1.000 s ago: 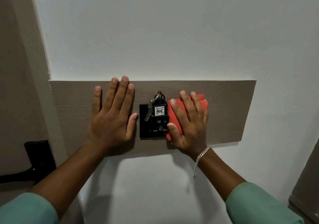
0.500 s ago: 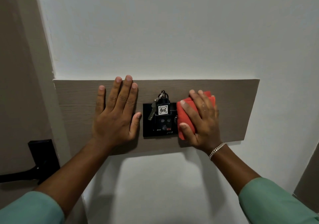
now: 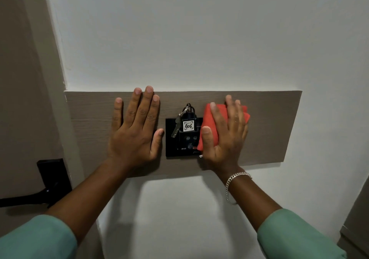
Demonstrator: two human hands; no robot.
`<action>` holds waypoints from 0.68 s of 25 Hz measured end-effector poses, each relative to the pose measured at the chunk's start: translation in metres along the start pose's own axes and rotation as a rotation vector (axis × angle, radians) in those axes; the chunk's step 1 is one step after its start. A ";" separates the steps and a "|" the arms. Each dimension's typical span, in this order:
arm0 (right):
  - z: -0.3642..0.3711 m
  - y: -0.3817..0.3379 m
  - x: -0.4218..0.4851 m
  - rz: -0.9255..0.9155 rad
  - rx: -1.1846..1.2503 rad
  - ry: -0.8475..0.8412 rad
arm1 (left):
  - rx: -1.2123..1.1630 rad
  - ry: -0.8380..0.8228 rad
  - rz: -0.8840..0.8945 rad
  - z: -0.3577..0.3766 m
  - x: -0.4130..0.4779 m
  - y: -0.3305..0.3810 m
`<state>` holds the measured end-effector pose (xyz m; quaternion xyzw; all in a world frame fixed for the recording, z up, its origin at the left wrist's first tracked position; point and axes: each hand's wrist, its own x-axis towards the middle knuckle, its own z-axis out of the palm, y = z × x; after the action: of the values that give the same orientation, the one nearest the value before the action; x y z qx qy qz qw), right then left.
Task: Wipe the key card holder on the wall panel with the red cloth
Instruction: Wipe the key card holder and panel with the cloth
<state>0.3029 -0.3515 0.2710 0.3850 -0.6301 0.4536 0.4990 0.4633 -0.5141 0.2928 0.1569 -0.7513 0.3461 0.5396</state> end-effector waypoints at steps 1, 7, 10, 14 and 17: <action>0.000 -0.001 -0.002 -0.084 -0.006 -0.023 | 0.002 -0.004 0.002 0.000 0.000 0.000; -0.009 0.023 -0.008 -0.083 -0.020 -0.034 | -0.006 -0.018 0.007 -0.002 0.001 0.001; 0.005 -0.007 -0.008 0.019 -0.028 0.003 | -0.010 -0.013 0.005 -0.002 0.000 0.001; -0.018 0.041 -0.022 -0.388 -0.114 -0.131 | -0.011 -0.007 0.001 -0.002 0.001 0.001; -0.007 0.017 -0.020 -0.020 -0.032 -0.038 | -0.015 -0.008 0.000 -0.002 0.000 0.002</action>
<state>0.2935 -0.3391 0.2490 0.3918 -0.6428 0.4310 0.4976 0.4636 -0.5108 0.2922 0.1544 -0.7560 0.3400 0.5376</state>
